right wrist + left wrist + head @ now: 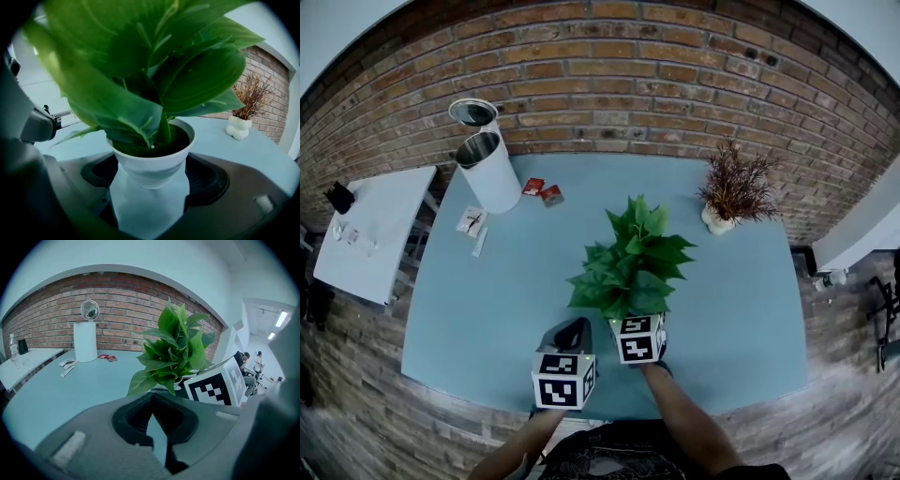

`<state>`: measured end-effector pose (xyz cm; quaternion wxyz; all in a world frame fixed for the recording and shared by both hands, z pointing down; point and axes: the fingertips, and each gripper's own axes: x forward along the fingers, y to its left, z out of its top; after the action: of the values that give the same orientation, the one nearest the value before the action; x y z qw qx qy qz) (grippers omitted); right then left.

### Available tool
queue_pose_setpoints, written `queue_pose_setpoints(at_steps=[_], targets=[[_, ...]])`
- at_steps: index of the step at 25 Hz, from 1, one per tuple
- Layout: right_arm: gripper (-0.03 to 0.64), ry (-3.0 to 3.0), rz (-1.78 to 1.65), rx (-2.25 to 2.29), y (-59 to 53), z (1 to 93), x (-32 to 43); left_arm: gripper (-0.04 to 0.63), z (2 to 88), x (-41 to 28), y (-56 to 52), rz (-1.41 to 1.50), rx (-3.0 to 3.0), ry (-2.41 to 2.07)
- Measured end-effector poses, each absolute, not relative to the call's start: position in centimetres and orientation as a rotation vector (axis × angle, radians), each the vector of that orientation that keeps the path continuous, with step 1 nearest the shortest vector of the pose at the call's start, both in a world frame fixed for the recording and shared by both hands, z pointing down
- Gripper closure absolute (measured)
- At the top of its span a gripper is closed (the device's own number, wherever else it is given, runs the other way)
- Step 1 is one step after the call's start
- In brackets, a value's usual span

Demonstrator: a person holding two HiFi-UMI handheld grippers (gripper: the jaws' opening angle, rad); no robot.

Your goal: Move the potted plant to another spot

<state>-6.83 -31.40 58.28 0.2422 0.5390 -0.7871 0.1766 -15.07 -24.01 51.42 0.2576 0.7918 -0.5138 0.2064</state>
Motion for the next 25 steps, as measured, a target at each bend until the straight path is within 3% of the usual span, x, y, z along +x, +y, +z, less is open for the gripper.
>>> queue_pose_setpoints(at_steps=[25], targets=[[0.170,-2.112,0.473,1.548,-27.0,58.5,-1.2,0.595,52.2,-11.1,-20.9,0.580,2.207,-1.345]])
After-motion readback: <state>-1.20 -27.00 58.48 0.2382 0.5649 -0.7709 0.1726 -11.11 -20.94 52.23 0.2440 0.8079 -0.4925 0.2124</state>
